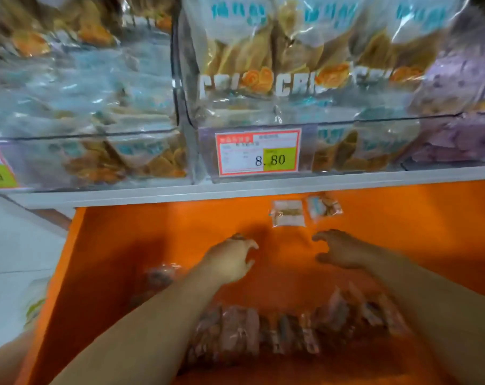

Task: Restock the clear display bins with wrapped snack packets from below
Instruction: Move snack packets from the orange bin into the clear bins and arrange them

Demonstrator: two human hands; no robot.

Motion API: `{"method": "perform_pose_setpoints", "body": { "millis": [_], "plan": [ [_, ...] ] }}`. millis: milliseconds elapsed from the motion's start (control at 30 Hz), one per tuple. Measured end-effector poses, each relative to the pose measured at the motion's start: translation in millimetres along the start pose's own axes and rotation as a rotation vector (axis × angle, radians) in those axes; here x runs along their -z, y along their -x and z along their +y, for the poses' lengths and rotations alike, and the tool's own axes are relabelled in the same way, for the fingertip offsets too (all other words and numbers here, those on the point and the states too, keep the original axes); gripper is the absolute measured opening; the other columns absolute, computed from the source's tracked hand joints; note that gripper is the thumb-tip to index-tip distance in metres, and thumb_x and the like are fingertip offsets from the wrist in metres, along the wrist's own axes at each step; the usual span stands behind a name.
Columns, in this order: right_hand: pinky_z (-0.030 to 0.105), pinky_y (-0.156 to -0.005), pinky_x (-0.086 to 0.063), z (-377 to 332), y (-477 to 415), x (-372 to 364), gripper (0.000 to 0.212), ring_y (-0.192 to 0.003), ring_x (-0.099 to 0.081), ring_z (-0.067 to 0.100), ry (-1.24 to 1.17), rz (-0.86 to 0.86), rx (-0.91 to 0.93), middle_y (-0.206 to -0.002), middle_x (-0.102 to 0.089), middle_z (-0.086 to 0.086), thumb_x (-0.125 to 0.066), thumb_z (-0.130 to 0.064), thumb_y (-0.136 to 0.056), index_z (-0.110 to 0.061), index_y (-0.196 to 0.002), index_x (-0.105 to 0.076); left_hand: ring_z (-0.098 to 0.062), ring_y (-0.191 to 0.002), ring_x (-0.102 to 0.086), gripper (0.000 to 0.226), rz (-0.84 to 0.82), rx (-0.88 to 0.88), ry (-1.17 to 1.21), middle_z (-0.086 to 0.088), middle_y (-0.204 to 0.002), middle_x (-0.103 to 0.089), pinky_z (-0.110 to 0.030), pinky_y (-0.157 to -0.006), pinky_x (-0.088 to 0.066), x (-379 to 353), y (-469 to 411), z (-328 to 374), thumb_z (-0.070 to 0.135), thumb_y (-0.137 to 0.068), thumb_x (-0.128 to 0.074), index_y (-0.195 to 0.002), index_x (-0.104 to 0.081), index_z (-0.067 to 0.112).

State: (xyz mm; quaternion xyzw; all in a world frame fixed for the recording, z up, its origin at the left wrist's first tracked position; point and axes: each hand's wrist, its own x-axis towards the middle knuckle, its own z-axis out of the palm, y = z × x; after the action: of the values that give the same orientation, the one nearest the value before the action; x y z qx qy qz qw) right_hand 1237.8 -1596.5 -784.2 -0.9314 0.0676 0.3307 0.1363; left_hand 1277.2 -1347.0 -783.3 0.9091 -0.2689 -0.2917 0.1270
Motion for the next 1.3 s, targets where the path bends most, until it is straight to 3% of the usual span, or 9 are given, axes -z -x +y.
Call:
{"method": "perform_pose_setpoints", "body": {
  "millis": [200, 300, 400, 567, 733, 900, 1100, 1200, 1300],
  "plan": [
    [0.046, -0.112, -0.028, 36.6, -37.2, -1.8, 0.081, -0.145, -0.006, 0.035, 0.108, 0.121, -0.063, -0.159, 0.007, 0.011, -0.062, -0.038, -0.088, -0.021, -0.15, -0.014, -0.026, -0.137, -0.033, 0.057, -0.03, -0.029, -0.039, -0.007, -0.153, -0.027, -0.033, -0.109, -0.033, -22.5, -53.6, 21.9, 0.01, -0.091, -0.053, -0.144, -0.037, 0.024],
    [0.048, -0.112, -0.028, 51.3, -49.4, -4.3, 0.093, -0.145, -0.002, 0.032, 0.163, 0.152, -0.068, -0.159, 0.013, 0.005, -0.064, -0.042, -0.086, -0.02, -0.152, -0.002, -0.027, -0.142, -0.021, 0.063, -0.026, -0.065, -0.079, -0.002, -0.158, -0.014, -0.035, -0.113, -0.028, -29.4, -69.5, 36.3, 0.006, -0.091, -0.044, -0.149, -0.027, 0.025],
    [0.045, -0.11, -0.032, 60.9, -51.3, -2.3, 0.098, -0.145, -0.005, 0.03, 0.155, 0.154, -0.078, -0.159, 0.008, 0.001, -0.064, -0.039, -0.086, -0.019, -0.151, 0.006, -0.028, -0.147, -0.007, 0.071, -0.013, -0.075, -0.104, 0.001, -0.161, 0.0, -0.036, -0.115, -0.022, -36.7, -83.6, 46.6, 0.005, -0.089, -0.043, -0.151, -0.017, 0.027],
    [0.044, -0.111, -0.03, 68.7, -60.4, 0.7, 0.092, -0.143, -0.011, 0.03, 0.123, 0.174, -0.057, -0.157, -0.013, 0.005, -0.066, -0.04, -0.083, -0.016, -0.151, -0.009, -0.028, -0.148, 0.002, 0.076, -0.079, -0.026, -0.133, -0.001, -0.161, 0.007, -0.036, -0.119, -0.012, -34.9, -109.9, 48.9, 0.008, -0.09, -0.044, -0.153, -0.006, 0.027],
    [0.04, -0.102, -0.038, 57.5, -58.1, 0.0, 0.06, -0.131, -0.028, 0.033, 0.115, 0.205, 0.018, -0.137, -0.041, 0.008, -0.059, -0.04, -0.086, -0.022, -0.14, -0.037, -0.027, -0.147, 0.0, 0.076, -0.119, 0.0, -0.227, 0.003, -0.16, 0.001, -0.051, -0.115, -0.009, -33.3, -102.7, 46.6, 0.01, -0.092, -0.043, -0.152, -0.002, 0.032],
    [0.038, -0.1, -0.039, 44.5, -53.7, -7.4, 0.041, -0.126, -0.035, 0.034, 0.157, 0.161, 0.045, -0.14, -0.035, 0.012, -0.055, -0.037, -0.091, -0.018, -0.128, -0.052, -0.033, -0.145, -0.002, 0.064, -0.081, 0.012, -0.279, -0.007, -0.158, -0.006, -0.056, -0.115, -0.004, -36.8, -80.3, 37.8, 0.014, -0.097, -0.035, -0.152, -0.009, 0.033],
    [0.039, -0.086, -0.045, 37.6, -49.3, -20.5, 0.074, -0.122, -0.042, 0.037, 0.264, 0.0, 0.014, -0.127, -0.056, 0.014, -0.063, -0.034, -0.089, -0.014, -0.146, -0.021, -0.034, -0.141, -0.016, 0.04, -0.022, -0.008, -0.276, -0.009, -0.153, -0.02, -0.047, -0.111, -0.021, -49.3, -54.7, 21.8, 0.033, -0.098, -0.041, -0.137, -0.04, 0.024],
    [0.035, -0.083, -0.047, 35.9, -44.8, -9.1, 0.053, -0.109, -0.052, 0.03, 0.28, -0.122, 0.045, -0.123, -0.058, 0.012, -0.06, -0.039, -0.091, -0.009, -0.132, -0.048, -0.032, -0.13, -0.031, 0.057, -0.01, 0.009, -0.317, -0.009, -0.137, -0.04, -0.04, -0.096, -0.034, -53.4, -49.2, 19.3, 0.042, -0.088, -0.059, -0.133, -0.036, 0.015],
    [0.03, -0.071, -0.038, 31.5, -27.4, 13.5, 0.038, -0.098, -0.056, 0.031, 0.095, -0.146, 0.104, -0.111, -0.061, 0.012, -0.065, -0.036, -0.088, -0.005, -0.11, -0.063, -0.032, -0.124, -0.041, 0.064, -0.099, 0.093, -0.184, -0.01, -0.125, -0.051, -0.038, -0.088, -0.039, -46.0, -48.4, 17.9, 0.047, -0.08, -0.07, -0.126, -0.042, 0.011]
  ]
}}
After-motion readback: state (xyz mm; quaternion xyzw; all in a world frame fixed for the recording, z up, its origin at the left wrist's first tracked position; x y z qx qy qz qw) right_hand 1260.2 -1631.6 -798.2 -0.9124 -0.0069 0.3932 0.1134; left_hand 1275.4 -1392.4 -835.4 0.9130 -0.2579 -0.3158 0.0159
